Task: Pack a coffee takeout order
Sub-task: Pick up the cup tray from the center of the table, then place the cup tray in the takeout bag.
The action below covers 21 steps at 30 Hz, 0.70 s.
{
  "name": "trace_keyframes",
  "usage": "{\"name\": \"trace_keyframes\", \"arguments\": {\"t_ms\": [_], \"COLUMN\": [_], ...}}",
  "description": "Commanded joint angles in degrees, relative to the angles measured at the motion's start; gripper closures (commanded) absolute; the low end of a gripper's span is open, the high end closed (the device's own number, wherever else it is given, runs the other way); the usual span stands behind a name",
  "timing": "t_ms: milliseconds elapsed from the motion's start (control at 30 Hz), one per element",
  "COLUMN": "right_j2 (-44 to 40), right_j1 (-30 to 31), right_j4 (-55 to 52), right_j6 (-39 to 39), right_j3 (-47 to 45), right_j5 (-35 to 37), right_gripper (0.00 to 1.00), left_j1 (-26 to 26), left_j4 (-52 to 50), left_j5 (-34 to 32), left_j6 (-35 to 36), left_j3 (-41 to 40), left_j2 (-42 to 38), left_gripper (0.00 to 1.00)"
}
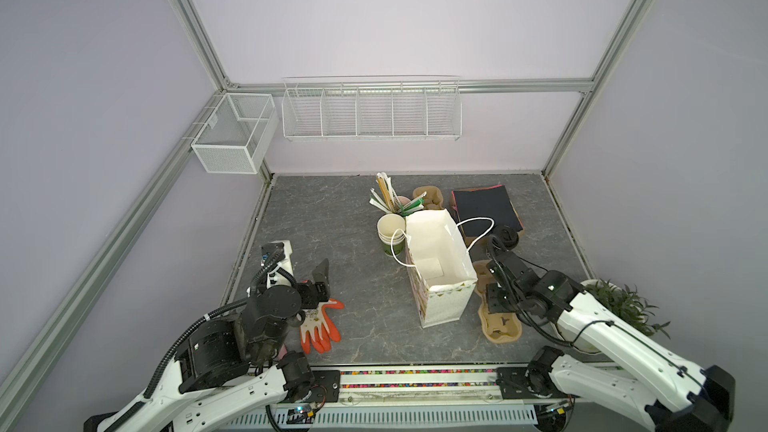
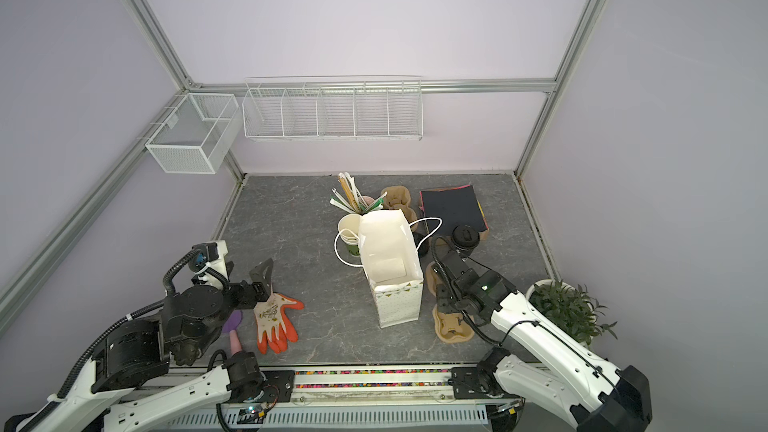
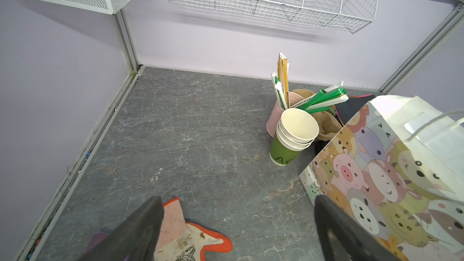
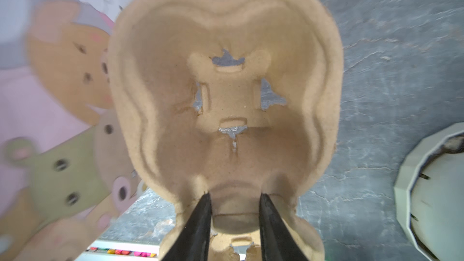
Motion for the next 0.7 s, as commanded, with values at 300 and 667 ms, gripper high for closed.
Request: {"name": "trace_keyframes", "arguments": {"t_ms": [300, 667], "right_j2": [-9.3, -1.5], "right_j1": [0.3, 0.3], "right_j4": [-15.4, -18.3], "right_j6": [0.3, -4.9], "right_j3": [17.5, 39.7], "right_j5": [8.9, 6.0], "right_gripper": [0.66, 0.66], "left_j1": [0.4, 0.8], "left_j4": [-1.6, -1.5], "left_j5": [-0.5, -0.1], "left_j6": [0.8, 1.1], "left_j3": [-0.6, -0.6], "left_j2": [0.1, 0.3], "left_gripper": [0.06, 0.06]}}
